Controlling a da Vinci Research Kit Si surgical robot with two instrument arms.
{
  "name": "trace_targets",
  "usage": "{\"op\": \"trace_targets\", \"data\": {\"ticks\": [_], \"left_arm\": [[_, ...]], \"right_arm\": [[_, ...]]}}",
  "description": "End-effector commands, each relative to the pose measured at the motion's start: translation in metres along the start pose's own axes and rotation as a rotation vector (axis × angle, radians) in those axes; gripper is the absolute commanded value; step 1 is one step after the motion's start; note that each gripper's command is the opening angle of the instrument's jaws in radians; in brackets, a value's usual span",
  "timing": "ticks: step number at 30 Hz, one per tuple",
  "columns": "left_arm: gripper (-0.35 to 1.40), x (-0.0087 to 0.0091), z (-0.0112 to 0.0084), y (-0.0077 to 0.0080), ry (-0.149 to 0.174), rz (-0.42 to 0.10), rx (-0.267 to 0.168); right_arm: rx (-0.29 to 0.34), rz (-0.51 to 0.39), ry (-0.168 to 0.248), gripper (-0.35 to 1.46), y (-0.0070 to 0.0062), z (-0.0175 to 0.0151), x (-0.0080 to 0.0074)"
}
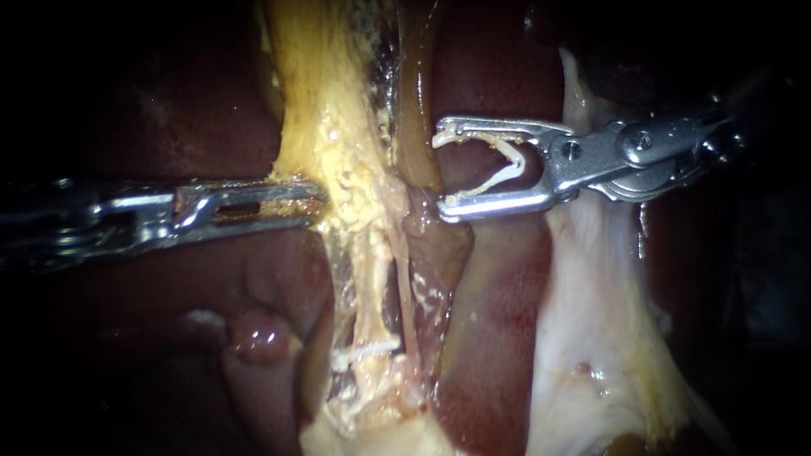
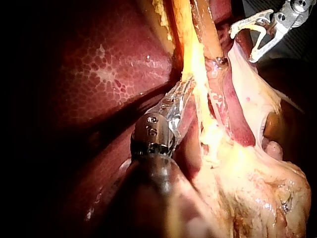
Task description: Clipping second clip left tube
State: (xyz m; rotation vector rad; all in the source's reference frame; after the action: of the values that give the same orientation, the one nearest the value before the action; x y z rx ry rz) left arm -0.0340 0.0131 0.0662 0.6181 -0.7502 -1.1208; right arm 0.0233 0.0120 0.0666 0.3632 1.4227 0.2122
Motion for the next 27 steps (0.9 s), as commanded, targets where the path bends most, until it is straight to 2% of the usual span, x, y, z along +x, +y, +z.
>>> {"op": "trace_targets", "data": {"ticks": [1,10,12,16,21,23,27], "left_arm": [[-0.35,0.0,-0.0001,0.0,0.0,0.0,0.0],[-0.35,-0.0002,-0.0005,-0.0002,0.002,0.0,0.003],[-0.35,-0.0005,-0.0013,-0.0002,0.008,-0.001,0.01],[-0.35,-0.0021,-0.0039,-0.0001,-0.005,-0.007,-0.015],[-0.35,-0.0038,-0.0072,0.0001,-0.05,-0.024,-0.022],[-0.35,-0.0042,-0.0081,0.0001,-0.061,-0.022,-0.025],[-0.35,-0.0044,-0.0085,0.0001,-0.067,-0.019,-0.025]], "right_arm": [[0.0,0.0,0.0,0.53,0.0,0.0,0.0],[0.003,-0.001,0.001,0.53,-0.0003,0.0001,0.0],[0.009,-0.003,0.003,0.53,-0.0004,0.0002,-0.0002],[0.019,-0.009,0.005,0.53,-0.0009,0.0005,-0.0008],[0.055,0.066,0.0,0.52,-0.0022,0.0015,-0.0018],[0.074,0.096,-0.013,0.52,-0.0029,0.0021,-0.0022],[0.109,0.158,-0.03,0.51,-0.0044,0.0037,-0.0032]]}}
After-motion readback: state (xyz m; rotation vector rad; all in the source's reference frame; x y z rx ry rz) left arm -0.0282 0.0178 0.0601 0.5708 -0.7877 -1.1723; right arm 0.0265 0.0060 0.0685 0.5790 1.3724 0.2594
